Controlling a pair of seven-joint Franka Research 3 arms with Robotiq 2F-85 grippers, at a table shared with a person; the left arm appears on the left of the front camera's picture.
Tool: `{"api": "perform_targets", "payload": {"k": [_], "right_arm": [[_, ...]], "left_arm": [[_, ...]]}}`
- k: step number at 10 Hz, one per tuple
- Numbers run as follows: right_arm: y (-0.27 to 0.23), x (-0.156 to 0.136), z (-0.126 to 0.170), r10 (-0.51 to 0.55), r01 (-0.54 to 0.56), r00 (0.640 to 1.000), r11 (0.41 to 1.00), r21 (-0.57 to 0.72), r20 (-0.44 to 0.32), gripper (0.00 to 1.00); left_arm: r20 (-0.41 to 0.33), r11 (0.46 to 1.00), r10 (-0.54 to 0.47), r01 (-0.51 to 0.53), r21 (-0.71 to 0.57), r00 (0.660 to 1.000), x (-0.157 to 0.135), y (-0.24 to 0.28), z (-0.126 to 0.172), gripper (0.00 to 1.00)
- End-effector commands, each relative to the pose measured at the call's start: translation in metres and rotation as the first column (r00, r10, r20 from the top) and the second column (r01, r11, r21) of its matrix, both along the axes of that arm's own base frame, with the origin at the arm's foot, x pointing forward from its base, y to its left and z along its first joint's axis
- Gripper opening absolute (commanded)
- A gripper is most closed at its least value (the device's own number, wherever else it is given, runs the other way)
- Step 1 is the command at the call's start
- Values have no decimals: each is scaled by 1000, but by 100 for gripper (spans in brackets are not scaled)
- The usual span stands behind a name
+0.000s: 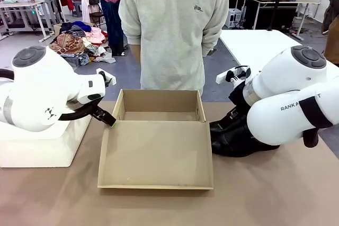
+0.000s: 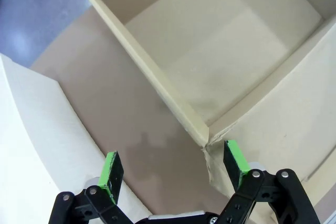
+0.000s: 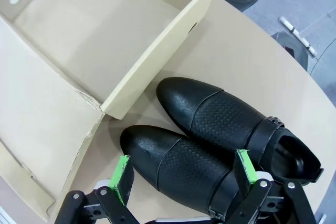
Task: Pack the shoes into the box.
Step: Place one shoe of the Shoes into the Shoes Box.
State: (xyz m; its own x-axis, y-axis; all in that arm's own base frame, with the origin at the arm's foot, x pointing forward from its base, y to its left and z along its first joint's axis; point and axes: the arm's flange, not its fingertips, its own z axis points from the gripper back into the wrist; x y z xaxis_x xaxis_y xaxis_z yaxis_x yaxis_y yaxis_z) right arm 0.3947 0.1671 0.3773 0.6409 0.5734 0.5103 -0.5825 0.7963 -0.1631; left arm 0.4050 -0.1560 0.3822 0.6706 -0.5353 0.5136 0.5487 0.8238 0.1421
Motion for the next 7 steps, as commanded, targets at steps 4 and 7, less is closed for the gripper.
{"api": "perform_targets", "payload": {"k": [4,7], "right_arm": [[-11,-8,61,28,-28,1000,999,27,7,100],[-16,-19,89,73,-73,997,997,31,19,100]], "left_arm": [[34,999,-31,30,38,999,-10,-2,66,100],[76,997,-52,47,66,996,-21,0,103,100]]}}
